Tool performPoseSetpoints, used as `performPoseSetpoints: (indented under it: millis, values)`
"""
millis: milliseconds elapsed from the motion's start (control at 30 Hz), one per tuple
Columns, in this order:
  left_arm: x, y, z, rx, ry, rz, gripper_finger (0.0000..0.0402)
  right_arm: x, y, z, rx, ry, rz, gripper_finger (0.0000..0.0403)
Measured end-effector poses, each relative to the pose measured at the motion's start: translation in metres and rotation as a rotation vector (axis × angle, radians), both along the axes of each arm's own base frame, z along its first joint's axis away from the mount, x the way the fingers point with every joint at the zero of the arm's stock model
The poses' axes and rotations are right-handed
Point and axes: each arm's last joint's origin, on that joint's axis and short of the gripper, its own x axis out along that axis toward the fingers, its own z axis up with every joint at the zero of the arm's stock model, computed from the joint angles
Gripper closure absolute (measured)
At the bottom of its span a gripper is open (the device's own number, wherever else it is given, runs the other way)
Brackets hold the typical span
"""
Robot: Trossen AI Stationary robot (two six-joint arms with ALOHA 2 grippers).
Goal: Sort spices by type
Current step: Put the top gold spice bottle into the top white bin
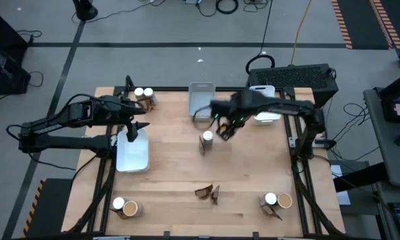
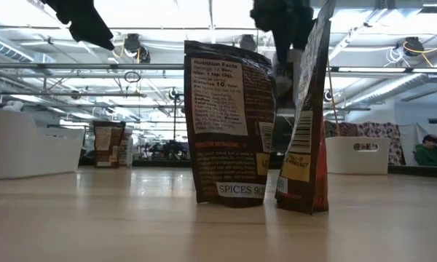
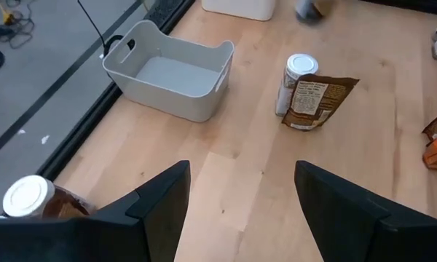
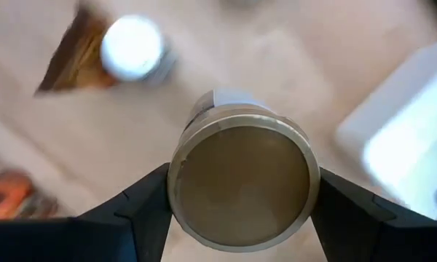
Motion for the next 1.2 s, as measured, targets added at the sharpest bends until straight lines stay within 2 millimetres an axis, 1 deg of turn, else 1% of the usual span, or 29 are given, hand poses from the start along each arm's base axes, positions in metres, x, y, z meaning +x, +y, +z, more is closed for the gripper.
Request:
performPoseSetpoints:
  millis: [100, 200, 333, 433, 700, 833, 933, 1033, 1200]
  values:
    - [0.001, 0.0, 0.002, 0.008, -0.025, -0.001, 0.0149, -0.022, -0.024, 0.02, -0.057, -0.058, -0.078, 0.0148]
    - [0.002, 0.001, 0.003, 0.026, -0.026, -0.011, 0.0149, -0.044, -0.048, 0.035, -0.108, -0.09, -0.158, 0.0148]
    - [0.003, 0.001, 0.003, 0.043, -0.019, -0.023, 0.0149, -0.069, -0.081, 0.044, -0.163, -0.094, -0.257, 0.0148]
    - [0.002, 0.001, 0.002, 0.044, -0.016, -0.024, 0.0149, -0.083, -0.104, 0.045, -0.185, -0.072, -0.3, 0.0148]
    - [0.003, 0.001, 0.002, 0.043, -0.009, -0.022, 0.0149, -0.106, -0.155, 0.033, -0.187, 0.05, -0.204, 0.0147]
    - [0.004, 0.002, 0.001, 0.039, -0.004, 0.006, 0.0149, -0.112, -0.177, 0.022, -0.168, 0.127, -0.117, 0.0147]
    - [0.007, 0.003, 0.0, 0.019, 0.0, 0.033, 0.0149, -0.114, -0.19, 0.013, -0.137, 0.164, -0.036, 0.0147]
    - [0.01, 0.004, -0.002, -0.004, 0.006, 0.058, 0.0149, -0.113, -0.2, 0.005, -0.095, 0.15, 0.051, 0.0147]
    - [0.014, 0.005, -0.004, -0.031, 0.012, 0.101, 0.0149, -0.113, -0.215, -0.006, -0.078, 0.161, 0.108, 0.0147]
